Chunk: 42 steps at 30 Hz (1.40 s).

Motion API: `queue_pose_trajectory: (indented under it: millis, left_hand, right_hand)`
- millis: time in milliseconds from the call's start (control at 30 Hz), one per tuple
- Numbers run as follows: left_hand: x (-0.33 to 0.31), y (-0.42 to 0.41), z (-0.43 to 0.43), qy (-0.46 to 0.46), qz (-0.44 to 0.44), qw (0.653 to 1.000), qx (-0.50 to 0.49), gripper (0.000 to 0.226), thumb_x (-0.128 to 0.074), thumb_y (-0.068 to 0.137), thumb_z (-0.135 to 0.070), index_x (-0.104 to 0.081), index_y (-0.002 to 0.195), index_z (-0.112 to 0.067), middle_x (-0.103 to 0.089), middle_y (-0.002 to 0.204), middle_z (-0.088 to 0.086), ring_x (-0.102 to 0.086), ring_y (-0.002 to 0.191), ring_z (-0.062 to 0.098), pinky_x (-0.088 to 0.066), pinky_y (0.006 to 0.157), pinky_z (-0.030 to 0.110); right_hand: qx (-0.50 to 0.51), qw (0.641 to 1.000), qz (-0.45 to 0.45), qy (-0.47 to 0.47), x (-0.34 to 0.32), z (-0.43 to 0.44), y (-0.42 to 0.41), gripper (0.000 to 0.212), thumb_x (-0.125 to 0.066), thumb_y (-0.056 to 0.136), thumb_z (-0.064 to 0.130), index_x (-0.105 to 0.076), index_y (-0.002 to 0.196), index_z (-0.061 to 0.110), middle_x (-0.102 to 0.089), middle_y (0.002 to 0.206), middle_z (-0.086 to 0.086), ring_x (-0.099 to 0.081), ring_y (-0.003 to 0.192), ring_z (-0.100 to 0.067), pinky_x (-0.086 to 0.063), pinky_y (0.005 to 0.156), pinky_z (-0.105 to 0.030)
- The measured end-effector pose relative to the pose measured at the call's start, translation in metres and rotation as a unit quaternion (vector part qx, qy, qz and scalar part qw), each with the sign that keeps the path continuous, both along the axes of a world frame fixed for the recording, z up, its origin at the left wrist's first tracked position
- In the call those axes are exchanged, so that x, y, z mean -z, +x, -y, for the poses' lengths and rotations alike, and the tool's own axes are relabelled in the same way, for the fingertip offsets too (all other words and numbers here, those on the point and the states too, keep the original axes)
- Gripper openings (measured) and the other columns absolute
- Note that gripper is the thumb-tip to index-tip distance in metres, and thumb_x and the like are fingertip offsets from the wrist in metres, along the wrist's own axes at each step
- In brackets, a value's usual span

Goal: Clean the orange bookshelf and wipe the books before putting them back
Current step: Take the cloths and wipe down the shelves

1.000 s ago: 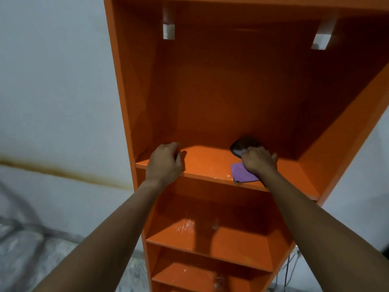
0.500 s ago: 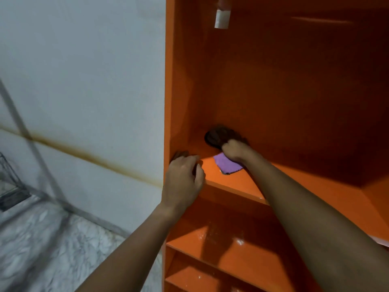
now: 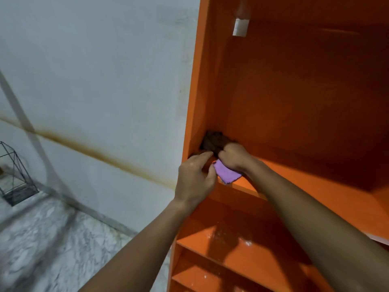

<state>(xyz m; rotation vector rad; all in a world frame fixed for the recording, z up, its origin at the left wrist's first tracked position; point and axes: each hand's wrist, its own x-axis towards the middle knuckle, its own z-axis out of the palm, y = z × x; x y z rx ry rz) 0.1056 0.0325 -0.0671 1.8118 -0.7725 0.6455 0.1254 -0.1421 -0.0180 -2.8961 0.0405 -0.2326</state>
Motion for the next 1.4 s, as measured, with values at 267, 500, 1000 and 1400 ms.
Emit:
queue_pose_trajectory:
  millis: [267, 500, 1000, 1400]
  left_hand:
    - [0.002, 0.007, -0.038, -0.138, -0.057, 0.987, -0.052, 0.007, -0.070, 0.086, -0.009, -0.066, 0.092, -0.012, -0.066, 0.086, -0.001, -0.064, 0.074, 0.008, -0.058, 0.068, 0.026]
    - [0.001, -0.006, -0.044, -0.034, -0.065, 0.994, -0.075, 0.014, -0.065, 0.091, -0.012, -0.068, 0.103, -0.018, -0.067, 0.100, -0.001, -0.060, 0.093, 0.017, -0.050, 0.074, 0.028]
    - [-0.005, -0.037, -0.005, 0.325, -0.009, 0.945, 0.044, 0.050, -0.031, 0.108, -0.039, -0.038, 0.154, -0.021, -0.029, 0.164, 0.009, -0.009, 0.155, 0.036, 0.000, 0.123, 0.053]
    - [-0.005, -0.028, -0.048, 0.059, -0.013, 0.993, -0.106, 0.024, -0.065, 0.093, -0.024, -0.070, 0.116, -0.023, -0.073, 0.113, -0.001, -0.066, 0.105, 0.022, -0.054, 0.082, 0.036]
  right_hand:
    - [-0.030, 0.998, 0.007, 0.052, 0.004, -0.044, -0.062, 0.041, -0.047, 0.107, 0.027, -0.052, 0.147, 0.023, -0.047, 0.153, -0.001, -0.036, 0.145, -0.016, -0.013, 0.123, -0.044]
    - [-0.085, 0.978, 0.186, 0.028, 0.011, -0.065, -0.104, 0.032, -0.060, 0.081, 0.000, -0.074, 0.105, 0.016, -0.071, 0.123, 0.001, -0.065, 0.113, -0.024, -0.053, 0.091, -0.043]
    - [0.373, 0.917, 0.122, 0.065, 0.009, 0.034, -0.198, 0.039, -0.039, 0.099, 0.022, -0.059, 0.133, 0.022, -0.061, 0.136, -0.012, -0.054, 0.125, -0.034, -0.031, 0.110, -0.054]
    - [0.188, 0.976, 0.098, -0.052, 0.020, -0.040, -0.128, 0.045, -0.031, 0.107, 0.031, -0.045, 0.149, 0.021, -0.047, 0.152, -0.003, -0.041, 0.141, -0.022, -0.018, 0.121, -0.054]
